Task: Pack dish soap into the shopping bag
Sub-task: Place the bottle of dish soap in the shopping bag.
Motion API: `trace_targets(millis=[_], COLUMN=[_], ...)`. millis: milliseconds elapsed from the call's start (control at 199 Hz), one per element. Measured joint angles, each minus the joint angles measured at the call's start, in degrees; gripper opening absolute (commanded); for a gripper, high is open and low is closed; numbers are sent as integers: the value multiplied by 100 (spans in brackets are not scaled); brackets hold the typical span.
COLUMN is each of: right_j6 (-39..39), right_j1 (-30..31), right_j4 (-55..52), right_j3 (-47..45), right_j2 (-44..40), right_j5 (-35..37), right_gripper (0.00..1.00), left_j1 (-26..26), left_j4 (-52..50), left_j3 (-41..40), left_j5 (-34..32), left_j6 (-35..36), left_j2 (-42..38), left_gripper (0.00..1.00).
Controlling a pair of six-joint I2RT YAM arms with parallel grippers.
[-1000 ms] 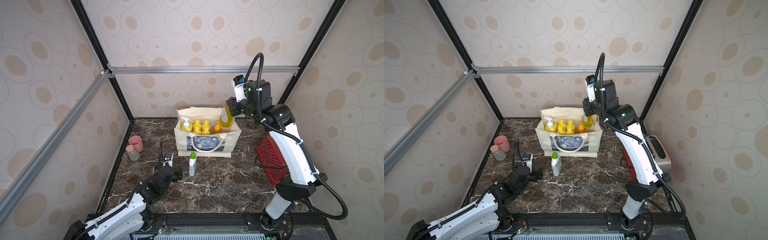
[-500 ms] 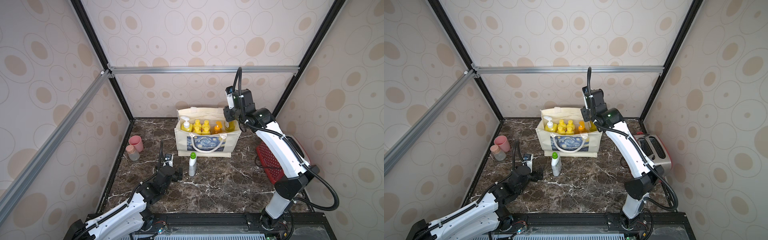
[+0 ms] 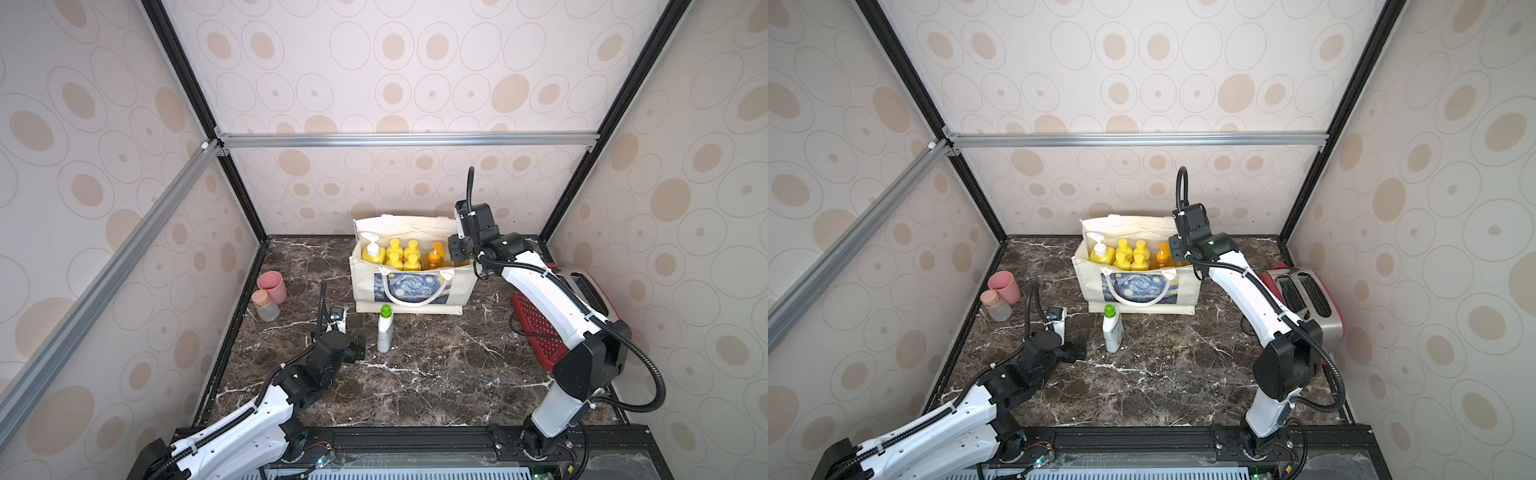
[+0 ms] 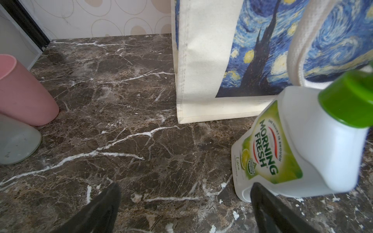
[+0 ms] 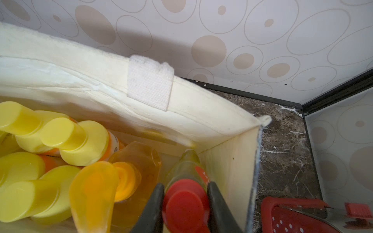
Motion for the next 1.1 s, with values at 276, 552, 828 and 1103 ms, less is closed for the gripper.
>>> trace_targets(millis=[276,552,828,1103], right_j6=[240,385,446,446], right_j1=[0,0,0,0], right_j4=[85,109,109,203], right_j3=[-238,-376,-404,-363], right_j2=[2,42,42,39], right_j5=[31,35,33,-13], right_gripper=[0,15,29,52], left_j1=[0,0,0,0], left_j4=[-2,-2,0,0], left_j3=[0,0,0,0], left_j5=[15,24,26,33], left_j6=[0,0,0,0], left_j2=[0,0,0,-2], left_gripper=[99,99,99,99])
